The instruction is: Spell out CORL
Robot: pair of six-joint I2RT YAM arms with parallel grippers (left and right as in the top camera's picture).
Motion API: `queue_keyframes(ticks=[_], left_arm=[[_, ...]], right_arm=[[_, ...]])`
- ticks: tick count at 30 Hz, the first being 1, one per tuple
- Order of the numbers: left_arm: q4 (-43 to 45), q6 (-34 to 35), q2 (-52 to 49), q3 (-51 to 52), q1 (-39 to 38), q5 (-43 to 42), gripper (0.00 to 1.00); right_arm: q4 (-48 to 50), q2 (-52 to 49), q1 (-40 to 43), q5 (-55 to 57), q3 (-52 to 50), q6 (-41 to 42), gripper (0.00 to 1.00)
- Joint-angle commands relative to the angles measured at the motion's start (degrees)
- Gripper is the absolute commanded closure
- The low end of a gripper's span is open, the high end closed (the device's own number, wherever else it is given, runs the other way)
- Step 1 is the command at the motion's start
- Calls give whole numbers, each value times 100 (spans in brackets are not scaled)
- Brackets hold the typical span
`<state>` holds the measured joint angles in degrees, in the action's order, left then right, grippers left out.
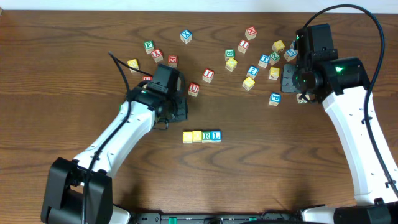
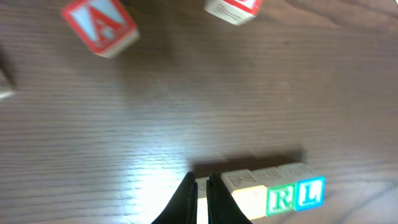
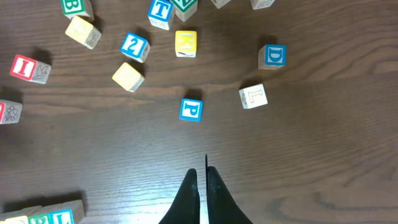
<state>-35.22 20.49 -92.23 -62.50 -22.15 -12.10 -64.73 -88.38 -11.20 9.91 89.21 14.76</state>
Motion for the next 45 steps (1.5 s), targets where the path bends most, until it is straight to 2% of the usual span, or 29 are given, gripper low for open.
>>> queue_keyframes(ticks=[1,14,28,38,45], left_arm=[[15,-138,-63,-103,-236,-162,93],[216,-133,-933,-103,-487,-160,92],[337,-133,-935,-122,-498,-168,93],[579,-131,-938,-122,-776,-243,92],[538,-66,-938,-122,-837,35,93]], right_arm=[[4,26,28,70,68,-72,99],[-2,26,28,68,68,-72,99],[-2,26,28,68,68,-72,99],[0,26,28,70,68,-72,99],[-39,26,28,70,68,-72,99]])
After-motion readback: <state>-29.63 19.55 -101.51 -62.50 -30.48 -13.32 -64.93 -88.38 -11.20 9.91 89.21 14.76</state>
